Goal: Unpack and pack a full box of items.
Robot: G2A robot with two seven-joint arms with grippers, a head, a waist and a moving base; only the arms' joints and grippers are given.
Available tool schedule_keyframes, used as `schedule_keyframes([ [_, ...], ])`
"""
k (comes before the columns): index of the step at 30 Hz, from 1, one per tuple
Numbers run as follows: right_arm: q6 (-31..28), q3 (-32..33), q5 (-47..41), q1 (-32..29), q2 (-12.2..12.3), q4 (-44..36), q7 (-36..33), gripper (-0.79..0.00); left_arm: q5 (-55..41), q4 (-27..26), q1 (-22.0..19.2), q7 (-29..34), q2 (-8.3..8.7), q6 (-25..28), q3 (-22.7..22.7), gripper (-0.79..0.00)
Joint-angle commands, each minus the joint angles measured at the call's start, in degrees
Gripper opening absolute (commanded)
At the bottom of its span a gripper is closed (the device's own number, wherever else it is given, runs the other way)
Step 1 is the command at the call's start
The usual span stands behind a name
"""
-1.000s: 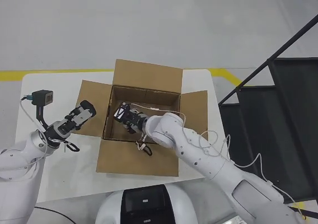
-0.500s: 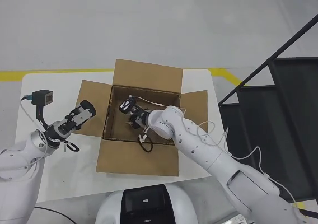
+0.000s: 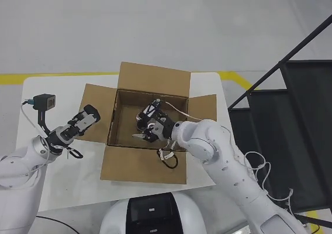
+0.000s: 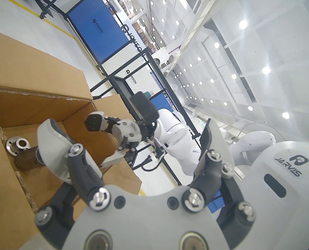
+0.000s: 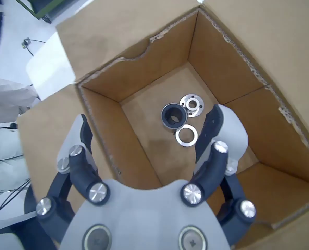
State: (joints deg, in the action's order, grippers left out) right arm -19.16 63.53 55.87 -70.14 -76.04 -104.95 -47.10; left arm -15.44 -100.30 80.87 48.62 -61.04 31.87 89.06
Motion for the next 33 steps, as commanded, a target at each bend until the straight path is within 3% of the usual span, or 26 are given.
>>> schedule_keyframes([
  [1, -0.32, 3.01, -3.07, -3.10, 0.58, -4.15, -1.49, 0.000, 0.00, 0.00, 0.00, 0.00, 0.00, 0.00, 0.00, 0.000],
  [4, -1.36, 7.02, -9.71, -6.77, 1.35, -7.90, -3.91, 0.000, 3.03, 0.08, -0.17, -1.56, 0.15, -1.97, 0.83, 0.000],
  [8, -4.81, 11.72, -25.10, -10.74, 2.20, -9.32, -6.68, 0.000, 6.14, 1.49, -0.91, -2.70, 0.51, -4.28, 2.89, 0.000],
  [13, -8.71, 17.52, -44.09, -12.59, 3.47, -5.54, -12.97, 0.000, 9.78, 2.17, -1.65, 3.01, 1.34, -6.72, 4.54, 0.000],
  [17, -10.29, 21.06, -52.06, -13.51, 4.34, -2.44, -15.77, 0.000, 11.12, 3.14, -2.38, 11.88, 2.17, -6.64, 4.66, 0.000],
  [21, -10.57, 21.40, -52.87, -13.76, 4.46, -2.00, -16.07, 0.000, 8.32, 4.13, -2.65, 18.63, 2.84, -5.79, 5.14, 0.000],
  [33, -10.57, 21.40, -52.87, -13.76, 4.46, -2.00, -16.07, 0.000, 8.32, 4.13, -2.65, 18.63, 2.84, -5.79, 5.14, 0.000],
])
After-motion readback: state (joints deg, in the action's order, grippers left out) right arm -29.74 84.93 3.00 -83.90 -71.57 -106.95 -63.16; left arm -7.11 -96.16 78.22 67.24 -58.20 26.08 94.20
